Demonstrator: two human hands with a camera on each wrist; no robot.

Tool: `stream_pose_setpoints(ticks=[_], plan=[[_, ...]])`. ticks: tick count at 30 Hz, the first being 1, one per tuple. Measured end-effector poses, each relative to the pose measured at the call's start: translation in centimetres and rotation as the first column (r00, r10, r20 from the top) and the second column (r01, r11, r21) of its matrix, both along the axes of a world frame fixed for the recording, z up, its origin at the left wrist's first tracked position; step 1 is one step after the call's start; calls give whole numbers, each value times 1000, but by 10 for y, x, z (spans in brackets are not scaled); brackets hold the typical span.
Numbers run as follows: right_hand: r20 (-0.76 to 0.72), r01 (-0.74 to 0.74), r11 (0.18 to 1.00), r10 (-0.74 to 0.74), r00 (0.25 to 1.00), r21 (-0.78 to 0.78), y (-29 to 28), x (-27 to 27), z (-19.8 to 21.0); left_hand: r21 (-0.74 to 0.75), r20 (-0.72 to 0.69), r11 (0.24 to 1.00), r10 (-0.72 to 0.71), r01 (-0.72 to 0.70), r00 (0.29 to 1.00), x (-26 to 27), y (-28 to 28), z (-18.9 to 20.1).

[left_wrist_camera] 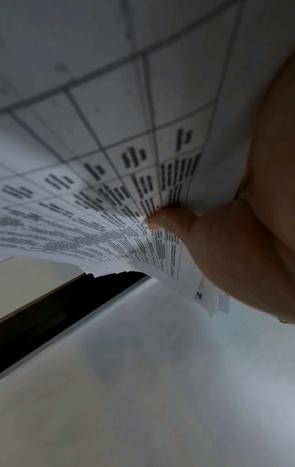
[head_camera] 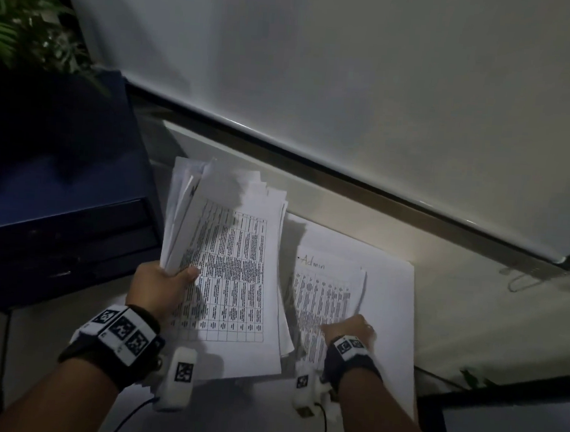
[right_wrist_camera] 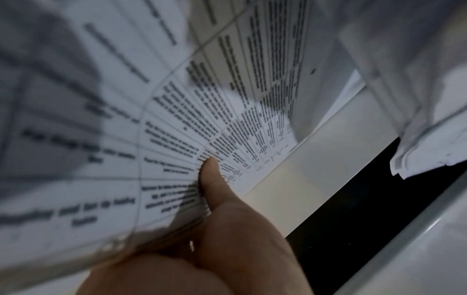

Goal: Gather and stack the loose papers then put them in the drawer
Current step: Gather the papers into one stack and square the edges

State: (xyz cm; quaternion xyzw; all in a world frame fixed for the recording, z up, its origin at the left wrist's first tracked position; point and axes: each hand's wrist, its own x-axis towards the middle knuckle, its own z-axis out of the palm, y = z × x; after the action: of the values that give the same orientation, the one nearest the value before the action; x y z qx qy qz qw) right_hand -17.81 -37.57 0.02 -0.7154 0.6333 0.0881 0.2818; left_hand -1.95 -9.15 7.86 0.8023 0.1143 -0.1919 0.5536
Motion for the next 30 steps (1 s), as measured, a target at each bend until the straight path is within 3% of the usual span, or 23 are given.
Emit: stream_pose_setpoints(ticks=[4,7,17,20,23,25,30], plan=[[209,72,996,-81,974,51,12,-4,13,6,8,1000,20,-20,1000,2,8,4],[348,93,996,-86,934,-4,5,-5,42,17,4,1000,23,-23,1000,4,11,2],[626,-64,945,262,734,-321,-32,-16,201,162,-49,981,-103,110,993,-28,-37,-7],[708,-45,946,270,653,-320,-39,-21,225,174,-103,971,-147,163,984,-40,-56,-20],[741,-83,969,232,631,-232,-44,-22,213,218,-194,942,-214,254,957,-47,-68,-36],[720,-135,975,220,658,-175,-43,-18,186,223,-252,930,-235,293,939,-54,-71,-44],[477,-205,968,114,871,142,-36,-16,73,217,-283,934,-217,282,934,-60,-67,-54]])
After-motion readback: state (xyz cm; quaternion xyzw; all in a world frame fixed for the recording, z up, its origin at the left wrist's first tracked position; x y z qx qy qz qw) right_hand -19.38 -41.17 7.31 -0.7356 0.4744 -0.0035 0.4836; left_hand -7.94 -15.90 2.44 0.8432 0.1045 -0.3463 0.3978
